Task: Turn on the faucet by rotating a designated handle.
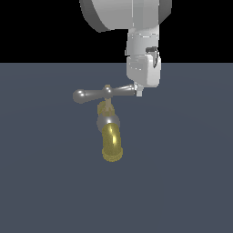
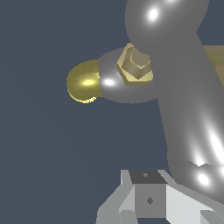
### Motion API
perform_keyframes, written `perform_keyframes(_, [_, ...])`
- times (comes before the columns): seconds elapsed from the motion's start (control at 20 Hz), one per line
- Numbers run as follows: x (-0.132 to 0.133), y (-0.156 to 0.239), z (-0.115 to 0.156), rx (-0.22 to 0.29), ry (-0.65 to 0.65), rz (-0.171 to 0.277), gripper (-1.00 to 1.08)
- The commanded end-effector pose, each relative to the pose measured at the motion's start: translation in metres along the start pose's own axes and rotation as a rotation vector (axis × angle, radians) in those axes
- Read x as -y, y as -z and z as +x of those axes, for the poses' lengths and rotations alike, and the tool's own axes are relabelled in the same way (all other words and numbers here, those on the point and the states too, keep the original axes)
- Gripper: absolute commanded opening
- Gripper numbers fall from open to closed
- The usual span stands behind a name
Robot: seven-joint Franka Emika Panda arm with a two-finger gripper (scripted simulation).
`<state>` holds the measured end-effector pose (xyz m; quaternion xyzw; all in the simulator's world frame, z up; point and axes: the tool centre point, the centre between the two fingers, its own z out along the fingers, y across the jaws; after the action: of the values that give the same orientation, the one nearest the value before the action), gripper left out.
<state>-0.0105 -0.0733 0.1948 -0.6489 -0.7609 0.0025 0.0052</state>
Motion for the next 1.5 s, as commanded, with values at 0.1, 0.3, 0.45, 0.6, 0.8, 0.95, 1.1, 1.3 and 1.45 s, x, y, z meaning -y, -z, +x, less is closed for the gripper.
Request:
perform_keyframes(0.1, [-0.018,0.002,-0.001,0.005,0.004,-0.011,-1.0])
perform_keyframes(0.3, [-0.029,0.002,-0.002,0.005,0.004,-0.011,-1.0])
perform_keyframes(0.45, [-0.035,0.002,-0.003,0.005,0.004,-0.011,-1.0])
perform_keyframes(0.6, [-0.034,0.0,-0.006,0.005,-0.011,-0.002,-1.0])
perform_keyframes(0.8, [-0.049,0.001,0.005,0.005,-0.008,-0.004,-1.0])
perform_keyframes(0.95, [-0.06,0.001,0.014,0.005,-0.006,-0.005,-1.0])
perform_keyframes(1.1, [-0.07,0.001,0.022,0.005,-0.004,-0.006,-1.0])
perform_keyframes(1.3, [-0.084,0.002,0.033,0.005,-0.001,-0.008,-1.0])
perform_keyframes(1.45, [-0.093,0.002,0.04,0.005,0.001,-0.009,-1.0])
